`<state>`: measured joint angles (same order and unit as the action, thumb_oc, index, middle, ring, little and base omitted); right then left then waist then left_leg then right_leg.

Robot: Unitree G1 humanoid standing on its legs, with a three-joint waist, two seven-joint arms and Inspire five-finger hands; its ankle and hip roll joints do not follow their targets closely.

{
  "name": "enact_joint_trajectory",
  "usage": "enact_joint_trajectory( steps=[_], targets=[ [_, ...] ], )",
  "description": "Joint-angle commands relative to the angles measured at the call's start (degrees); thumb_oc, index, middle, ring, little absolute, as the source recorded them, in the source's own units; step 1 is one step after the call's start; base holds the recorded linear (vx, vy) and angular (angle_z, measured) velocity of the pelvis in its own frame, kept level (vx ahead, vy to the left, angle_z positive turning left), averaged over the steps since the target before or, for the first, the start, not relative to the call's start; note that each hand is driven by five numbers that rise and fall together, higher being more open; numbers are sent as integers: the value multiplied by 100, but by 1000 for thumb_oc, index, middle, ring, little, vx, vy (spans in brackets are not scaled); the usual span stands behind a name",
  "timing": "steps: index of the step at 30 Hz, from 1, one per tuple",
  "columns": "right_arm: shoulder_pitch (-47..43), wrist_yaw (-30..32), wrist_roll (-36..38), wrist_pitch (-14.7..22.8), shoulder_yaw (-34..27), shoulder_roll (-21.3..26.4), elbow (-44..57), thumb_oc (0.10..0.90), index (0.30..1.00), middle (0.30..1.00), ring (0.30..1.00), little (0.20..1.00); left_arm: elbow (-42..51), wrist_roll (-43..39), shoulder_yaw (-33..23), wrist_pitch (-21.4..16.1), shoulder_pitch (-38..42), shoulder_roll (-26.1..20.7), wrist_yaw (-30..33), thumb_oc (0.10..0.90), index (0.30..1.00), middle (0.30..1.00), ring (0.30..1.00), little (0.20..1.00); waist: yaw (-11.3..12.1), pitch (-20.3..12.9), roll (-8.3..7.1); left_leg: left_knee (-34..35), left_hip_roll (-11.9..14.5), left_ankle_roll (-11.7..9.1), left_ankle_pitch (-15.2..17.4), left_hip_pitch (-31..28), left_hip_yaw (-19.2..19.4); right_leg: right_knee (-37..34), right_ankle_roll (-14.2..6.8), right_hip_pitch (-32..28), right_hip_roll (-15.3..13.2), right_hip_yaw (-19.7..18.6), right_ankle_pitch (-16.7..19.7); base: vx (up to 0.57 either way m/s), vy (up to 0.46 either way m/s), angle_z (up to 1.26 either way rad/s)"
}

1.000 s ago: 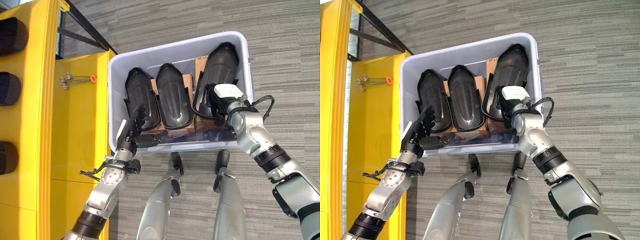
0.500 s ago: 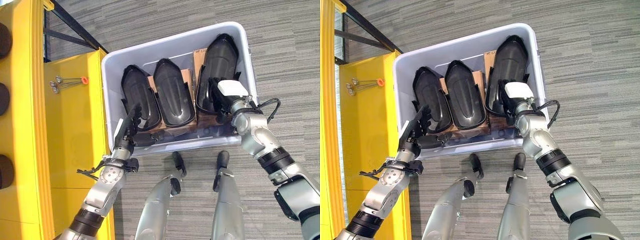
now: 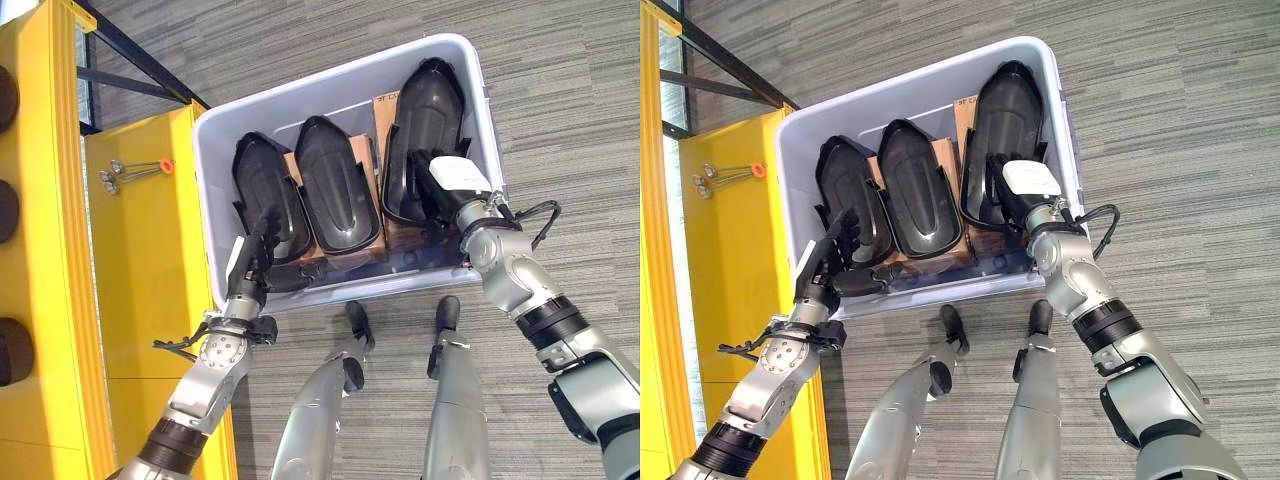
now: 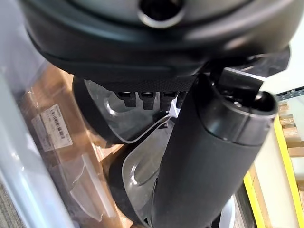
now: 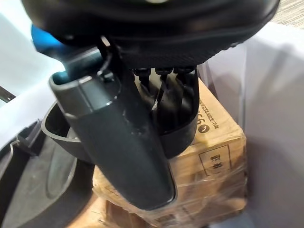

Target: Move parts from the plastic box to the shelf.

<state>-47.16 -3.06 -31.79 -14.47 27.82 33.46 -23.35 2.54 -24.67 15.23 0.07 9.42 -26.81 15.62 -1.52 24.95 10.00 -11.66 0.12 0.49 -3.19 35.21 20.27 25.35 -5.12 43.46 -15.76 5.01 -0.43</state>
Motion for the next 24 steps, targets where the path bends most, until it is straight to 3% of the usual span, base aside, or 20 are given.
enact_joint_trajectory(
  steps=[1,11,12,13,14,18,24],
  targets=[
    [1333,-258,763,-1006,-377,712,-2565,900,1000,1000,1000,1000,463,-222,-337,-647,343,69,140,900,1000,1000,1000,1000,-91,484,729,-315,66,-117,415,-20,-185,360,-1,173,131,32,-568,0,0,0],
    [1480,-163,714,-921,-405,662,-2581,900,1000,1000,1000,1000,466,-302,-339,-805,300,105,295,900,1000,1000,1000,1000,-115,484,792,-359,103,-125,433,36,-110,425,4,294,95,3,-584,3,9,-6],
    [1501,-150,758,-917,-422,662,-2574,580,553,553,553,553,465,-324,-341,-810,305,102,302,900,1000,1000,1000,1000,-121,484,802,-352,102,-128,431,37,-103,425,1,303,92,4,-586,0,0,0],
    [1504,-140,778,-907,-425,664,-2573,447,366,366,366,366,465,-326,-340,-812,305,100,303,900,1000,1000,1000,1000,-122,484,804,-349,101,-128,430,36,-103,426,0,306,92,4,-586,0,0,0],
    [1480,-172,778,-907,-435,671,-2607,400,300,300,300,300,469,-351,-340,-802,303,84,294,900,1000,1000,1000,1000,-118,484,821,-342,90,-124,428,31,-114,430,9,306,101,-4,-594,0,0,0],
    [1478,-458,628,-1027,-375,657,-2654,400,300,300,300,300,425,-374,-318,-829,297,78,255,900,1000,1000,1000,1000,-113,484,845,-383,81,-122,433,65,-144,471,13,333,81,-22,-602,0,0,0],
    [1486,-293,635,-1078,-359,654,-2771,400,300,300,300,300,441,-399,-293,-829,307,109,248,900,1000,1000,1000,1000,-127,484,920,-334,74,-121,412,50,-119,490,8,375,53,-66,-606,0,0,0]
  ],
)
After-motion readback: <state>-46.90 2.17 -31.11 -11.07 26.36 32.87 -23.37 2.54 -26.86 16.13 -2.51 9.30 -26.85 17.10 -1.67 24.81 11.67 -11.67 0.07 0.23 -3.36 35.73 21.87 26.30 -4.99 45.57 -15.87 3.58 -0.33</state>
